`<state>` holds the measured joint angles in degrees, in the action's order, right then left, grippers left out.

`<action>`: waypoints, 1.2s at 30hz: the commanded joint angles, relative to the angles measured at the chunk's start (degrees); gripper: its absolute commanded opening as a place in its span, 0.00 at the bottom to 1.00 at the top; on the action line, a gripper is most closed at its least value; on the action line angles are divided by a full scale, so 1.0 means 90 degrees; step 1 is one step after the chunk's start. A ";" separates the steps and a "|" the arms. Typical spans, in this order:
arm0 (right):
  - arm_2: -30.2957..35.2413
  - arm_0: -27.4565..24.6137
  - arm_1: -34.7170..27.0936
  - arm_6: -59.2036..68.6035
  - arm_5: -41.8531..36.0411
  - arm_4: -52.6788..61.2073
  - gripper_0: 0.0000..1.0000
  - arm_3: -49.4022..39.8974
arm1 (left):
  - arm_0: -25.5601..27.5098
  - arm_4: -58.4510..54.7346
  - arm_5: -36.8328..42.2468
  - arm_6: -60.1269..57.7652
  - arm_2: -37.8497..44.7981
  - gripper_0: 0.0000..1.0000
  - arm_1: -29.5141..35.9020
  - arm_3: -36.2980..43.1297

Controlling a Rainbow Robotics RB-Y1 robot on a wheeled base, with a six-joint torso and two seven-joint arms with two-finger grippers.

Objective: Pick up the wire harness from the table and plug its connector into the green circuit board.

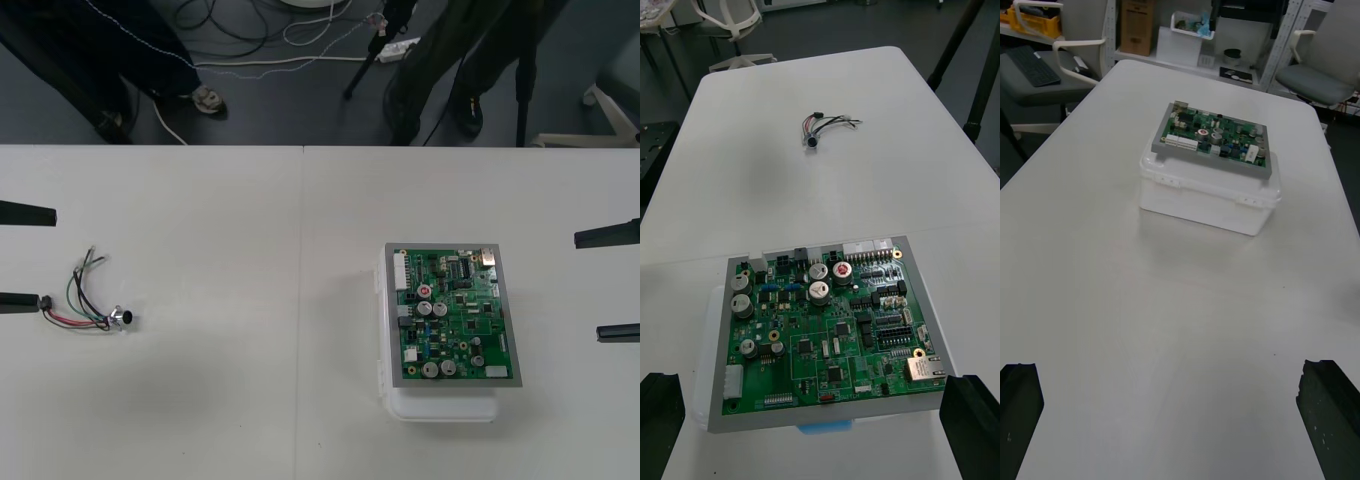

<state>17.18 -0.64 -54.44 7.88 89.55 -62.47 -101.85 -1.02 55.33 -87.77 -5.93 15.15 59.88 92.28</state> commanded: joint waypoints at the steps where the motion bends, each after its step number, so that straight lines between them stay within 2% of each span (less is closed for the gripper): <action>1: 0.0005 -0.0066 -0.0250 -0.0241 0.0050 0.0028 1.00 -0.0021 | 0.0094 -0.0112 -0.0247 0.0307 -0.0043 1.00 0.0202 0.0156; 22: 0.0005 -0.0066 -0.0250 -0.0241 0.0050 0.0028 1.00 -0.0021 | 0.0094 -0.0112 -0.0247 0.0307 -0.0043 1.00 0.0202 0.0156; 23: 0.0005 -0.0066 -0.0250 -0.0241 0.0050 0.0028 1.00 -0.0021 | 0.0416 0.0005 -0.0247 0.0307 -0.0306 1.00 -0.0130 0.0039; 25: 0.0005 -0.0066 -0.0250 -0.0241 0.0050 0.0028 1.00 -0.0021 | 0.0445 0.0044 -0.0247 0.0307 -0.0326 1.00 -0.0208 0.0029; 36: 0.0005 -0.0066 -0.0250 -0.0241 0.0050 0.0028 1.00 -0.0021 | 0.0269 0.0249 -0.0247 0.0405 -0.0306 1.00 -0.0198 0.0029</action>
<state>17.16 -0.70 -54.51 7.88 89.56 -62.47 -101.82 1.83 56.03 -87.79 -5.92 12.76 58.52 92.22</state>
